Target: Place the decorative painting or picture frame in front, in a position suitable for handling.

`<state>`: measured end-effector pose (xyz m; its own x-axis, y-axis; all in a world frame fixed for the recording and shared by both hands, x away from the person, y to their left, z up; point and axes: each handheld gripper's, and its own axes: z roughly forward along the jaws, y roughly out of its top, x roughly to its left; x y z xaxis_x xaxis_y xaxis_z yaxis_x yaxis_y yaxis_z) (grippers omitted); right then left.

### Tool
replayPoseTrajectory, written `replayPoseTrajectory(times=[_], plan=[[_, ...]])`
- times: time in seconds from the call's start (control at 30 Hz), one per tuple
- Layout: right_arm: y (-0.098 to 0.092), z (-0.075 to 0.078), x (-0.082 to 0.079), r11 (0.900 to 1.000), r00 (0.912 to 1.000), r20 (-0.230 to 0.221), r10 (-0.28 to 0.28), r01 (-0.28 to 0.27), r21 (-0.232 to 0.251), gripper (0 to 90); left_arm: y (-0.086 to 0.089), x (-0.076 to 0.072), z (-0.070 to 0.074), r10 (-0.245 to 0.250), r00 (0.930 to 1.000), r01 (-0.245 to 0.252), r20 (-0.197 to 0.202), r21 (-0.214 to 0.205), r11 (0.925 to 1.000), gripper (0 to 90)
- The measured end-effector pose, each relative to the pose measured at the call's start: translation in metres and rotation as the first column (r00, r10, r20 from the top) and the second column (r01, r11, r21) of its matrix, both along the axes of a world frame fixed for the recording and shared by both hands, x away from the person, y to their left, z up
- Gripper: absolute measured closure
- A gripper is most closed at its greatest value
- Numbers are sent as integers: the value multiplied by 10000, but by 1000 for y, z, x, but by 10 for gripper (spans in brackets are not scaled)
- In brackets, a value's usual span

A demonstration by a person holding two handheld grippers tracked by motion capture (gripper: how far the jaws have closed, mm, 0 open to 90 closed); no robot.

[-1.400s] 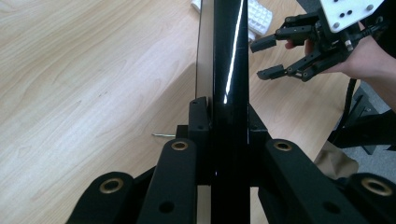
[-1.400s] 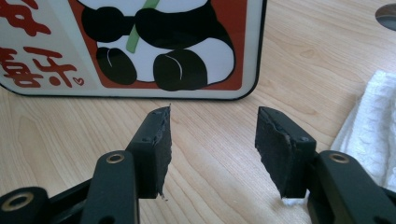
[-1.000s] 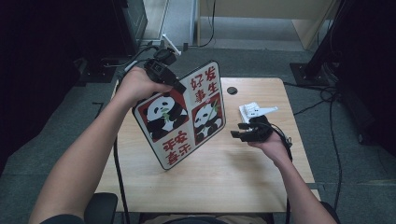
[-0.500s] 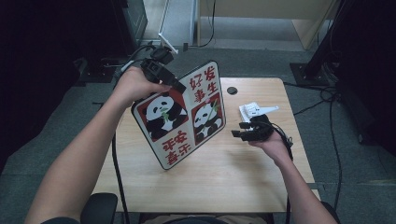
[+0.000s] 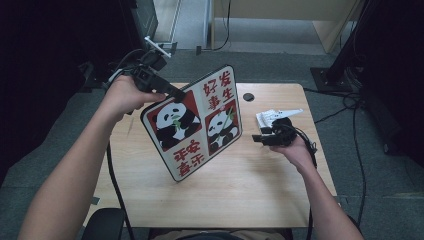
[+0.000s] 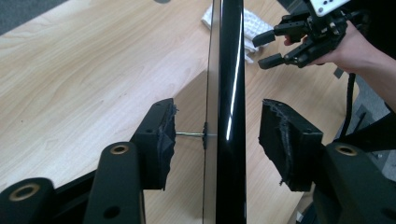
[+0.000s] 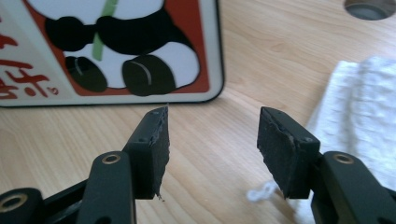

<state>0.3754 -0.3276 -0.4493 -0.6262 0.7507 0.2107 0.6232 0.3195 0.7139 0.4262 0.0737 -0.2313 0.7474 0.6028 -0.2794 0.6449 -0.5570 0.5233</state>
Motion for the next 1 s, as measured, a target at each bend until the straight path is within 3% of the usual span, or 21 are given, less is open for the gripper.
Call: replayPoseTrajectory(times=[0.33, 0.6, 1.0], plan=[[-24, 1, 15, 9979, 9984, 147, -551, 556, -344, 458, 24, -20, 2, 140, 9990, -127, 416, -297, 9995, 394], [-44, -2, 30, 9903, 9918, 165, -1265, 1273, -561, 461, 41, -36, -6, 293, 9979, -263, 579, -531, 9982, 362], [-51, -12, 51, 9799, 9854, 171, -1694, 1702, -1036, 469, 61, -58, -13, 565, 9959, -513, 713, -732, 9960, 347]])
